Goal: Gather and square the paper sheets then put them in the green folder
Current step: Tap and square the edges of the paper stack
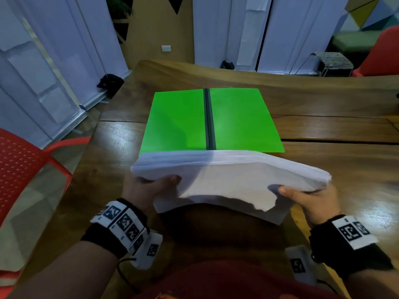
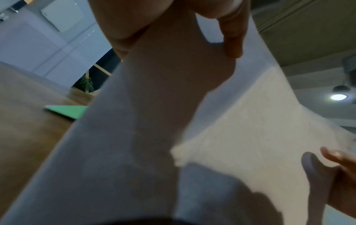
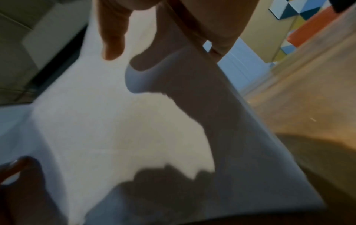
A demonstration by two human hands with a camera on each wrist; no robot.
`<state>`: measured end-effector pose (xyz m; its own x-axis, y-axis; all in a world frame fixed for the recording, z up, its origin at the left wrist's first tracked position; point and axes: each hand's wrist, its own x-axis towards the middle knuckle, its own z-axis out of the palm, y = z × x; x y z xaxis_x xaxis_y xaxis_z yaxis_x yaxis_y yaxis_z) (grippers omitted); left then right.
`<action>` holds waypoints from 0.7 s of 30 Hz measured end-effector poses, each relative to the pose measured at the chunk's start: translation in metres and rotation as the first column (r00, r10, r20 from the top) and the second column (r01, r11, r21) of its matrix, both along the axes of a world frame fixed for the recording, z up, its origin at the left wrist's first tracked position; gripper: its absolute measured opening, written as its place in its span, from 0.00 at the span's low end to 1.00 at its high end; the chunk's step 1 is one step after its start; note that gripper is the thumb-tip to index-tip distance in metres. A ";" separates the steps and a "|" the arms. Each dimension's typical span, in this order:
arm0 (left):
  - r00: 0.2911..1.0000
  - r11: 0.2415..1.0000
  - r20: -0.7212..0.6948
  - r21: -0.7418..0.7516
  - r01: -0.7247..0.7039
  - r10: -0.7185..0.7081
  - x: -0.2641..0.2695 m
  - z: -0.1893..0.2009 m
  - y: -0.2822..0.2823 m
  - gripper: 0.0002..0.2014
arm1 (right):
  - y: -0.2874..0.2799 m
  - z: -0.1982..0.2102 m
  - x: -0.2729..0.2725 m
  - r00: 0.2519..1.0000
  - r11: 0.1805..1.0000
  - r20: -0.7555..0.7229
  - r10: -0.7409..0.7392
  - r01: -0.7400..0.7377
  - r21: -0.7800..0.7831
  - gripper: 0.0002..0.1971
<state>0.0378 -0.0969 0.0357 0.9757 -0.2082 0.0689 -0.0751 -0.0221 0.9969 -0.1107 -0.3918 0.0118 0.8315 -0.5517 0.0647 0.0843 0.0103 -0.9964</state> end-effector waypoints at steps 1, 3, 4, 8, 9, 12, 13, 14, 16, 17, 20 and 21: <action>1.000 0.999 -0.010 0.027 0.023 -0.023 0.000 -0.007 0.002 0.21 | 0.000 -0.007 -0.001 0.999 1.000 -0.049 0.021 -0.020 0.019 0.35; 0.998 0.997 -0.030 0.062 0.056 -0.055 0.000 -0.017 0.006 0.20 | -0.001 -0.016 0.000 0.995 0.999 -0.101 0.024 -0.019 0.051 0.45; 0.997 0.995 -0.031 0.078 0.067 -0.064 0.000 -0.019 0.007 0.20 | -0.002 -0.017 0.000 0.995 0.997 -0.098 0.022 -0.015 0.069 0.47; 0.991 0.973 -0.007 0.189 0.130 -0.131 0.002 -0.015 0.010 0.18 | -0.005 -0.013 0.002 0.995 0.996 -0.078 0.066 -0.060 0.068 0.42; 0.992 0.971 -0.024 0.204 0.126 -0.123 0.004 -0.015 0.012 0.23 | -0.006 -0.013 0.003 0.994 0.997 -0.089 0.066 -0.061 0.056 0.41; 1.000 0.989 -0.009 0.150 -0.003 0.004 0.006 -0.010 0.013 0.45 | -0.005 -0.010 0.005 0.997 0.999 -0.068 0.027 -0.024 0.040 0.41; 0.992 0.985 0.075 0.133 -0.110 0.100 0.006 -0.003 0.012 0.49 | -0.003 -0.008 0.006 0.999 0.999 -0.039 0.020 -0.018 0.041 0.42; 0.960 0.961 0.201 0.153 -0.229 0.197 0.004 0.009 0.011 0.51 | 0.001 -0.004 0.006 1.000 1.000 -0.016 0.005 -0.004 0.029 0.41; 0.815 0.867 0.542 0.285 -0.410 0.207 -0.003 0.041 0.005 0.53 | 0.010 0.008 0.007 0.999 1.000 0.012 -0.030 0.030 -0.003 0.33; 0.710 0.810 0.698 0.366 -0.459 0.087 -0.008 0.056 0.000 0.51 | 0.015 0.016 0.007 0.999 0.999 0.045 -0.030 0.030 -0.014 0.27; 0.513 0.589 0.771 0.627 -0.510 -0.376 -0.031 0.084 -0.027 0.45 | 0.027 0.031 0.009 0.996 0.991 0.093 -0.006 0.018 -0.130 0.24; 0.526 0.541 0.710 0.701 -0.465 -0.467 -0.037 0.091 -0.036 0.42 | 0.032 0.037 0.009 0.995 0.984 0.097 0.013 0.005 -0.177 0.24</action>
<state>0.0009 -0.1326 0.1264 0.5611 -0.6169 0.5519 -0.7392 -0.6735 -0.0014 -0.1016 -0.3603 0.0488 0.8187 -0.5209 0.2416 0.1812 -0.1649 -0.9695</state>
